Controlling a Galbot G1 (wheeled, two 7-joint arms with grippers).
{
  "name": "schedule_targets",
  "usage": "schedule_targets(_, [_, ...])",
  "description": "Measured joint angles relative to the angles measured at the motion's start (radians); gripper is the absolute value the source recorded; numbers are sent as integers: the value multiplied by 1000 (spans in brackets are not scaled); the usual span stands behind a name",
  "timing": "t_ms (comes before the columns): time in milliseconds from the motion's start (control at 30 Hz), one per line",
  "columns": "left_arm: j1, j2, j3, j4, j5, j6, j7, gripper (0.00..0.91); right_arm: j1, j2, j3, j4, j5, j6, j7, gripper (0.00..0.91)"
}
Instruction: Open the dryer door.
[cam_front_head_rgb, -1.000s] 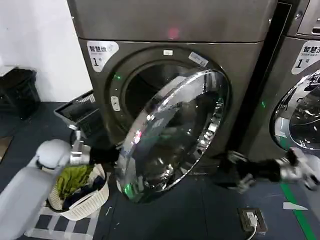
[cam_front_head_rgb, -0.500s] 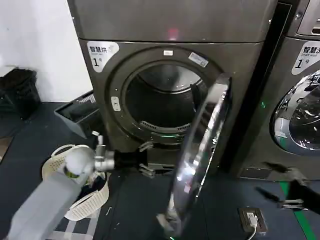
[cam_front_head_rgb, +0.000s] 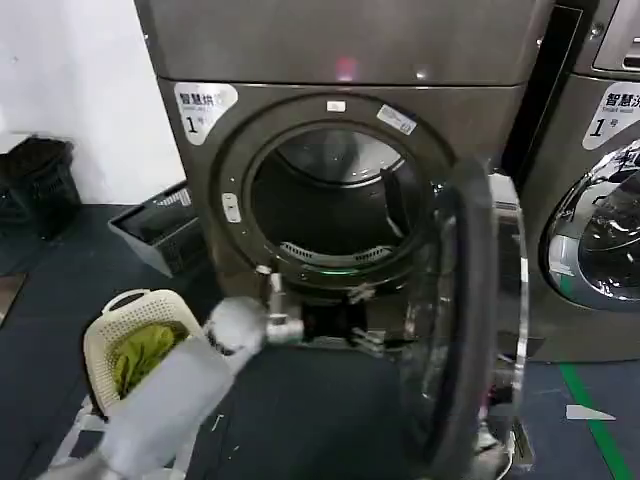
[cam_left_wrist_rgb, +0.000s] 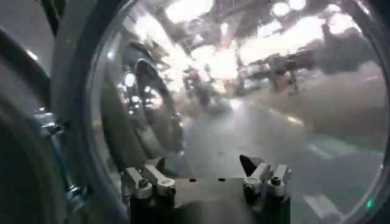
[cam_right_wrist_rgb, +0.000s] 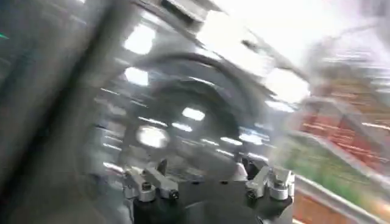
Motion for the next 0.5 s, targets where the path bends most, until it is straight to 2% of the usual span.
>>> schedule_targets(133, [-28, -71, 59, 35, 23, -20, -59, 907, 26, 75, 77, -23, -98, -70, 236, 907])
schedule_targets(333, [-54, -164, 134, 79, 36, -48, -183, 907, 59, 129, 183, -88, -255, -191, 549, 907])
schedule_targets(500, [-67, -248, 193, 123, 50, -63, -307, 907, 91, 153, 268, -130, -290, -299, 654, 907])
